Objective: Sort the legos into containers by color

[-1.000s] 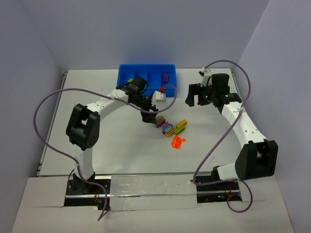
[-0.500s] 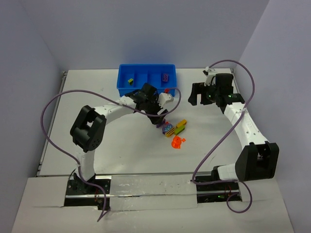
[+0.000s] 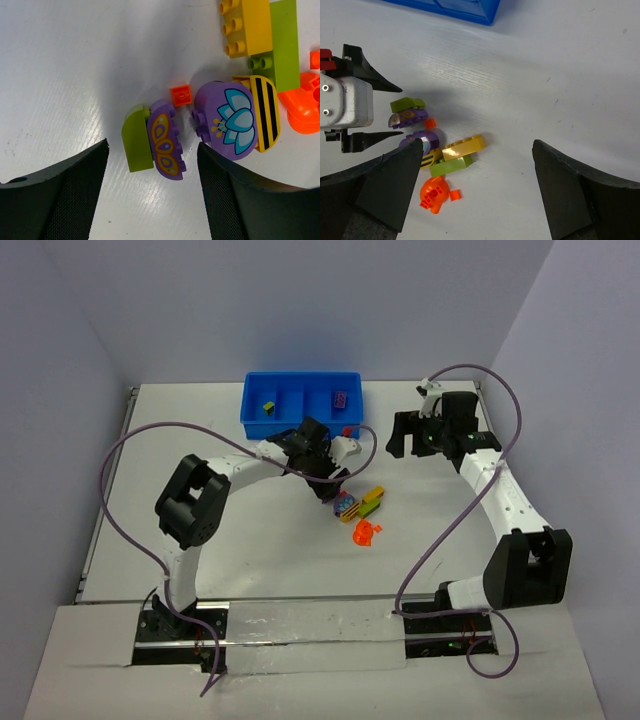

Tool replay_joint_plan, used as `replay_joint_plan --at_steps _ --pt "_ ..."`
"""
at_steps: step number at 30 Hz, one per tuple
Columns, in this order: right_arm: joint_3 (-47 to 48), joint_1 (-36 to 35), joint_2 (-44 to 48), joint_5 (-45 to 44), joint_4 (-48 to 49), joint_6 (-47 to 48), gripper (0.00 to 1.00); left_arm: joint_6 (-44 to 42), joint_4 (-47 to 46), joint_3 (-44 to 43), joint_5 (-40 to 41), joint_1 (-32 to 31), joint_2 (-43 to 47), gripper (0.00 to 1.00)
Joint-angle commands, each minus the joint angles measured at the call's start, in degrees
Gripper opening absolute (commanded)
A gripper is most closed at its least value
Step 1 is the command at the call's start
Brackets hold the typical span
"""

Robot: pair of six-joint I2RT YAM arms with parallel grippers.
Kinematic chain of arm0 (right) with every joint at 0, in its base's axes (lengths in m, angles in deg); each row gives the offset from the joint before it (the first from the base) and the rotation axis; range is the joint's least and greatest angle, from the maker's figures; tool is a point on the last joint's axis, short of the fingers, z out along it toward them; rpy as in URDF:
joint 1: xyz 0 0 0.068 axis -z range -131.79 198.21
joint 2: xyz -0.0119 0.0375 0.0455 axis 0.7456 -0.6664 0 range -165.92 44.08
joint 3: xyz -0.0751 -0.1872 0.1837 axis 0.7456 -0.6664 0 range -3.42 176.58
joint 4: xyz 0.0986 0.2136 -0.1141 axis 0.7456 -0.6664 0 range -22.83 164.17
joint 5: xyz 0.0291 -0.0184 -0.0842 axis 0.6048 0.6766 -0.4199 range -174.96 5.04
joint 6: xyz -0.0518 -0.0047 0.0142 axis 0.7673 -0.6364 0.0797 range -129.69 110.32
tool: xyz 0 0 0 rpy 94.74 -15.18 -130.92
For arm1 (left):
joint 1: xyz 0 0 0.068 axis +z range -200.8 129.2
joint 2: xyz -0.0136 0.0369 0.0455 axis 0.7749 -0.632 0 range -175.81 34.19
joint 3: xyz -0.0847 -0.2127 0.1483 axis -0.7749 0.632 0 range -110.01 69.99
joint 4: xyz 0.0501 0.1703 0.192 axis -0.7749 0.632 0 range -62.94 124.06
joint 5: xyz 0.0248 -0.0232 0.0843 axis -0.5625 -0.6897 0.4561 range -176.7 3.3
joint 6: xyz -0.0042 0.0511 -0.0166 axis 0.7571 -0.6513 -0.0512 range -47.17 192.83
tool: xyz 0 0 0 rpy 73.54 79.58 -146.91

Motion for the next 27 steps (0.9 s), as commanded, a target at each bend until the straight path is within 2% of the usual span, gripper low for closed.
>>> replay_joint_plan --at_steps 1,9,11,18,22,24,27 --pt "2.7 0.2 -1.0 2.3 0.3 -1.1 0.97 0.9 -2.9 -0.2 1.9 -0.4 -1.6 0.73" --pt "3.3 0.2 -2.6 5.1 0.9 -4.3 0.97 0.6 -3.2 0.9 3.6 -0.4 -2.4 0.67" --pt "3.0 0.2 -2.4 5.4 1.4 -4.4 0.97 0.4 -3.4 1.2 4.0 -0.3 -2.0 0.62" --pt "2.7 0.2 -2.7 7.6 1.8 -5.9 0.97 -3.5 -4.4 4.1 2.4 0.4 2.2 0.29" --pt "2.0 0.2 -2.8 11.4 3.0 -7.6 0.97 -5.8 -8.2 8.9 -0.9 1.2 9.2 0.20" --pt "1.4 0.2 -2.8 13.4 3.9 -8.5 0.97 -6.6 -10.0 11.1 -3.5 2.1 12.8 0.19" --pt "0.6 0.3 -2.7 17.1 5.0 -10.2 0.97 -2.1 -7.7 8.7 -1.2 2.2 15.3 0.11"
